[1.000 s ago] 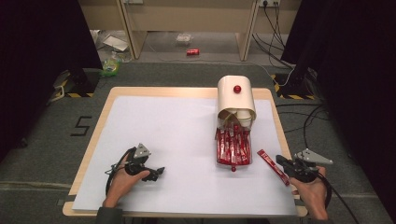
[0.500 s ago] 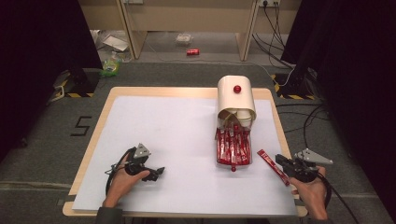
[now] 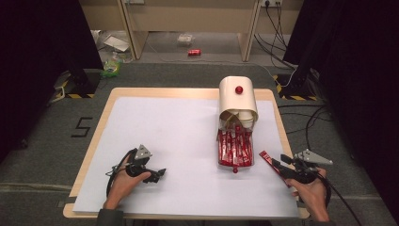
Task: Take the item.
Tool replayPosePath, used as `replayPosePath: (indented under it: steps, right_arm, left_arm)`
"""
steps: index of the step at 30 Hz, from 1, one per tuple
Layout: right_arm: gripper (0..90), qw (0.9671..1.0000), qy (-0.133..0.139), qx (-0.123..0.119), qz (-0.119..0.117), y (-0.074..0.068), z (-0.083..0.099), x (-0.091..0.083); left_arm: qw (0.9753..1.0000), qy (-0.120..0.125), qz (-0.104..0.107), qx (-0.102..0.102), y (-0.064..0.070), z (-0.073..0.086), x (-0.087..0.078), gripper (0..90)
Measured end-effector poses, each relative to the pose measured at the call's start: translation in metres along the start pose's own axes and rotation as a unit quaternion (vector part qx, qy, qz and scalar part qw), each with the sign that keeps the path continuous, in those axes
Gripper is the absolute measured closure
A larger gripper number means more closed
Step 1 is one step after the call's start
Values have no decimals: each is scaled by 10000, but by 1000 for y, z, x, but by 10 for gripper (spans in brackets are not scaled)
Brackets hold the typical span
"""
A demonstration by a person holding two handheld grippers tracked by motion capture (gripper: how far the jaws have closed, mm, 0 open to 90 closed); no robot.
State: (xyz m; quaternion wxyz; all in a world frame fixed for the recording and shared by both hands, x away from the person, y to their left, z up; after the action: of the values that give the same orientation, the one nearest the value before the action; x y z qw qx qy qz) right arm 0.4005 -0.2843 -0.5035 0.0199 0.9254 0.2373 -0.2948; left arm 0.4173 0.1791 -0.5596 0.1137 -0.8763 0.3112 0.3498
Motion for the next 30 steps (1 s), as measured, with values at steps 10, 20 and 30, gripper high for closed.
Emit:
replayPosePath:
  steps: [10, 20, 30]
  right_arm:
    - [326, 9998, -46, -153, 73, -14, 1, 5]
    - [315, 9997, 33, -220, -38, -29, 1, 3]
    - [312, 9997, 4, -262, -33, -30, 7, 1]
  left_arm:
    - [10000, 4, 12, -1, 0, 0, 0, 0]
    - [10000, 5, 11, -1, 0, 0, 0, 0]
    - [10000, 5, 12, -2, 0, 0, 0, 0]
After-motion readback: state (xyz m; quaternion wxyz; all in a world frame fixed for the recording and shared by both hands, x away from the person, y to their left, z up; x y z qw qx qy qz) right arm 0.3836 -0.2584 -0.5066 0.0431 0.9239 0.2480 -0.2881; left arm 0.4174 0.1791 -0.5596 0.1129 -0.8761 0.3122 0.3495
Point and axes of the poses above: each handheld gripper's, and its own axes: x roughly forward along the jaws, z roughly out of its underside, y roughly to its right, the point moved 8 cm from there along x, roughly forward along the jaws, and after that the axes turned 1 degree about -z, right-handed, at the moved point
